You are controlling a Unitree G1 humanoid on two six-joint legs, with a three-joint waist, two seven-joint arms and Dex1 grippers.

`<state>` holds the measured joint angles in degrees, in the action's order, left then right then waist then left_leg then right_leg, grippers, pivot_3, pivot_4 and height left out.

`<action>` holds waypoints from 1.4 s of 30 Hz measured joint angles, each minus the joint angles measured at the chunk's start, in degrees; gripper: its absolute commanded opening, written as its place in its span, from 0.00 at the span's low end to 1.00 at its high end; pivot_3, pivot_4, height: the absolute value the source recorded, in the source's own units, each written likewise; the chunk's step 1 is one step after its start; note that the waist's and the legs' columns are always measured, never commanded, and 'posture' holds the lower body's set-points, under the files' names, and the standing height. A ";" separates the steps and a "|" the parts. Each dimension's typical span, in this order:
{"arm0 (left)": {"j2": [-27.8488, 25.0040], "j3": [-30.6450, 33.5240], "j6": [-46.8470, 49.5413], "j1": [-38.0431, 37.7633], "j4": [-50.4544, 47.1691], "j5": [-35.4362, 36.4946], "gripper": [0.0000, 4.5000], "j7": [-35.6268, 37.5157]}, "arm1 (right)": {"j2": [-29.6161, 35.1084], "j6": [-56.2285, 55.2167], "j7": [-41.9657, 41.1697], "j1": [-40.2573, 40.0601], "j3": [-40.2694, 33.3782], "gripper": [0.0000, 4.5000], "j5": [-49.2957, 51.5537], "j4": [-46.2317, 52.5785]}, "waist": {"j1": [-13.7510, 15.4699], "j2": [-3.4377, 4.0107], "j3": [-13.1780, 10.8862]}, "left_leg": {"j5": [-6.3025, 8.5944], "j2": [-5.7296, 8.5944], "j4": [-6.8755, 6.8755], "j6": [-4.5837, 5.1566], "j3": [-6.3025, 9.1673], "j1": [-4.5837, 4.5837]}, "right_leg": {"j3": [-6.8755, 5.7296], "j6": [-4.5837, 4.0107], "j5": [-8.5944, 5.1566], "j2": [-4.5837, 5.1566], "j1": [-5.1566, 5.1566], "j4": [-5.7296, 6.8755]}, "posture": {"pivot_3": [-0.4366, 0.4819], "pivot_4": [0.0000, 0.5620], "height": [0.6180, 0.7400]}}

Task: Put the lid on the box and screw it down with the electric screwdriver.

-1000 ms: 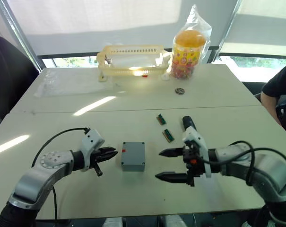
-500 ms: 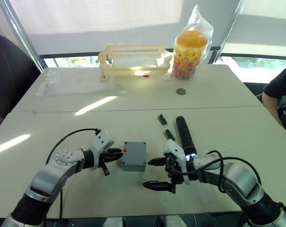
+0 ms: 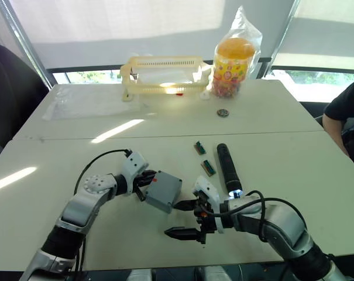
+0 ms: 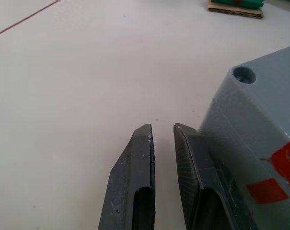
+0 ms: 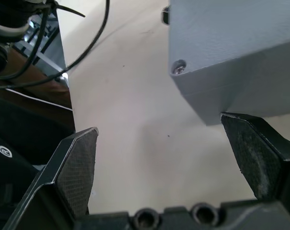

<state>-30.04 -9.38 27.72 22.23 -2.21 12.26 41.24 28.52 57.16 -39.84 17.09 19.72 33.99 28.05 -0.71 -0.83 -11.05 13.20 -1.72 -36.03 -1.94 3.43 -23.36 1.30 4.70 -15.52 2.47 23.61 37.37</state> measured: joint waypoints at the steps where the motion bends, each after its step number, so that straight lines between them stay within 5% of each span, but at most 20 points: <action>1: -0.02 0.02 -0.38 0.20 0.48 -0.58 0.15 -0.37 | 0.05 0.01 0.18 -0.12 -0.22 0.99 0.05 0.28 | 0.01 0.00 0.00 | 0.00 0.00 -0.01 0.00 0.00 0.00 | 0.00 0.00 0.00 0.00 0.00 0.00 | 0.48 0.27 1.00; 9: -9.24 7.55 4.67 -10.57 -10.27 2.74 0.15 2.63 | 9.08 -6.19 -2.90 -0.39 -10.24 0.99 -1.37 1.78 | -0.30 0.01 0.00 | 0.00 -0.06 0.09 0.01 0.00 0.05 | -0.01 -0.01 -0.01 -0.03 0.02 0.03 | 0.48 0.27 1.00; 17: -15.79 13.44 14.72 -23.05 -26.99 12.81 0.15 7.23 | 8.90 -18.92 -10.23 4.93 -4.80 0.99 -9.52 -9.91 | -0.10 0.01 0.00 | 0.00 -0.04 -0.01 0.01 -0.07 0.05 | 0.04 -0.16 -0.09 0.04 -0.03 0.01 | 0.48 0.27 1.00; 27: -12.67 7.92 15.60 -21.81 -27.47 12.14 0.15 3.77 | 5.31 -31.77 -17.35 10.01 1.23 0.99 -18.47 -23.87 | -0.01 0.01 -0.01 | 0.00 -0.02 -0.03 0.00 -0.06 0.06 | 0.03 -0.02 -0.01 0.03 -0.05 0.03 | 0.48 0.27 1.00; 42: -10.71 6.86 15.02 -18.35 -24.40 11.63 0.15 2.09 | 3.29 -27.62 -16.36 10.03 -2.33 0.99 -18.26 -20.10 | -0.13 0.02 -0.01 | 0.00 -0.02 -0.02 0.00 -0.05 0.08 | 0.03 -0.02 -0.01 0.02 -0.05 0.07 | 0.48 0.27 1.00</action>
<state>-40.75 -2.51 42.74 3.88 -26.62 23.89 43.33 31.81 29.55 -56.20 27.13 17.39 15.73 7.95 -0.84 -0.80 -11.06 13.20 -1.74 -36.06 -1.94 3.38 -23.28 1.33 4.68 -15.53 2.49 23.56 37.44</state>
